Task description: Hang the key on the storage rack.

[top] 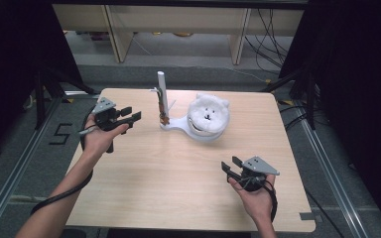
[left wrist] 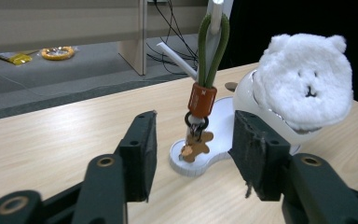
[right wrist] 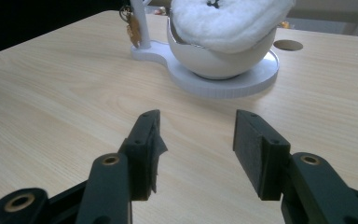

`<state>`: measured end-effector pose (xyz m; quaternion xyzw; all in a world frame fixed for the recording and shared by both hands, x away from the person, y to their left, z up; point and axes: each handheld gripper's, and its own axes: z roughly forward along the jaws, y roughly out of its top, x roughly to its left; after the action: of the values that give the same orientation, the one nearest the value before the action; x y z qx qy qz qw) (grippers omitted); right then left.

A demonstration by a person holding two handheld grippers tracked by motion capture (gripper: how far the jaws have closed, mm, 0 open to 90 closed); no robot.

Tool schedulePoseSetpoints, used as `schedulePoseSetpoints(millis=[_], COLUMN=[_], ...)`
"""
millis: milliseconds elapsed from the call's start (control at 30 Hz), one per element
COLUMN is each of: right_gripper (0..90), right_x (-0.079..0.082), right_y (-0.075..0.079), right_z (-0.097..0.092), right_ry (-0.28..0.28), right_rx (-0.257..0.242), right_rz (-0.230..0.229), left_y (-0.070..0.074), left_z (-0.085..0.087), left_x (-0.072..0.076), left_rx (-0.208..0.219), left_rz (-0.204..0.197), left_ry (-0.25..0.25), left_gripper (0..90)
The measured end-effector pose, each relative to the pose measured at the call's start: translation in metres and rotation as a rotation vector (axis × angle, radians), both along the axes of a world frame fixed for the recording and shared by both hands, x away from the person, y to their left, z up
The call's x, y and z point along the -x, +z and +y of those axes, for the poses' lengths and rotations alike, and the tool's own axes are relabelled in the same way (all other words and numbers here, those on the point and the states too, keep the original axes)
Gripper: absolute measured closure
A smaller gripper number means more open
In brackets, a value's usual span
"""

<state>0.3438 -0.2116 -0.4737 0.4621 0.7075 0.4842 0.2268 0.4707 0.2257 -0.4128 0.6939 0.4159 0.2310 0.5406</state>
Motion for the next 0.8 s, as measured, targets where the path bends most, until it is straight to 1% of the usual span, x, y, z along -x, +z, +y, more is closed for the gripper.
schedulePoseSetpoints(millis=[33,100,133,200,267,300,333,367,400,433,467,500,533,567,600,633,667,700,733,767,800], right_gripper=[52.3,52.2,52.2,52.1,52.0,52.0,51.9,51.9,51.9,51.8,51.8,51.7,51.6,51.6,51.6,51.6,51.5,51.5,51.5,51.5,51.4], right_x=[-0.003,-0.004,-0.004,-0.004,-0.004,-0.005,-0.003,-0.002,-0.002,-0.004,-0.005,-0.004,-0.005,-0.006,-0.005,-0.003,-0.007,-0.005,-0.007,-0.007,-0.005], right_y=[-0.002,-0.003,-0.004,-0.004,-0.004,-0.006,-0.005,-0.006,-0.007,-0.008,-0.009,-0.009,-0.01,-0.012,-0.012,-0.012,-0.015,-0.015,-0.016,-0.017,-0.017], right_z=[-0.003,-0.006,-0.006,-0.008,-0.01,-0.011,-0.012,-0.011,-0.013,-0.016,-0.018,-0.019,-0.02,-0.021,-0.022,-0.02,-0.023,-0.022,-0.023,-0.024,-0.022], right_ry=[0.009,0.01,0.003,-0.005,-0.018,-0.006,-0.032,-0.04,-0.042,-0.034,-0.041,-0.044,-0.048,-0.05,-0.055,-0.078,-0.054,-0.079,-0.061,-0.063,-0.086], right_rx=[0.02,0.019,0.009,0.013,0.015,0.017,0.011,-0.002,0.007,0.027,0.031,0.028,0.032,0.034,0.037,0.01,0.025,0.028,0.025,0.023,0.021], right_rz=[-0.028,-0.031,-0.026,-0.032,-0.021,-0.038,-0.008,0.004,0.003,-0.01,-0.024,-0.004,-0.008,-0.015,-0.008,0.03,-0.013,0.01,-0.008,-0.004,0.018], left_y=[-0.002,-0.005,-0.006,-0.009,-0.013,-0.016,-0.018,-0.021,-0.024,-0.027,-0.031,-0.035,-0.041,-0.046,-0.051,-0.056,-0.062,-0.067,-0.073,-0.077,-0.082], left_z=[0.003,0.009,0.012,0.018,0.024,0.027,0.03,0.033,0.035,0.038,0.041,0.044,0.047,0.05,0.052,0.055,0.056,0.058,0.059,0.059,0.059], left_x=[0.005,0.013,0.018,0.027,0.038,0.043,0.05,0.055,0.059,0.066,0.071,0.076,0.083,0.088,0.093,0.097,0.102,0.106,0.109,0.112,0.114], left_rx=[0.001,0.002,0.001,-0.005,-0.011,-0.013,-0.019,-0.019,-0.015,-0.025,-0.022,-0.017,0.003,0.0,-0.004,-0.002,0.012,0.014,0.016,0.006,0.002], left_rz=[0.001,-0.002,-0.008,-0.01,-0.018,-0.026,-0.021,-0.024,-0.026,-0.026,-0.031,-0.029,-0.029,-0.028,-0.03,-0.029,-0.026,-0.022,-0.028,-0.032,-0.038], left_ry=[0.002,0.012,0.017,0.027,0.033,0.036,0.045,0.049,0.055,0.065,0.072,0.084,0.099,0.118,0.131,0.145,0.158,0.167,0.173,0.179,0.184], left_gripper=[47.4,45.7,45.1,43.8,42.8,42.4,42.0,41.8,41.5,41.4,41.2,40.7,40.4,40.2,40.1,40.0,40.0,39.9,39.9,39.9,40.0])
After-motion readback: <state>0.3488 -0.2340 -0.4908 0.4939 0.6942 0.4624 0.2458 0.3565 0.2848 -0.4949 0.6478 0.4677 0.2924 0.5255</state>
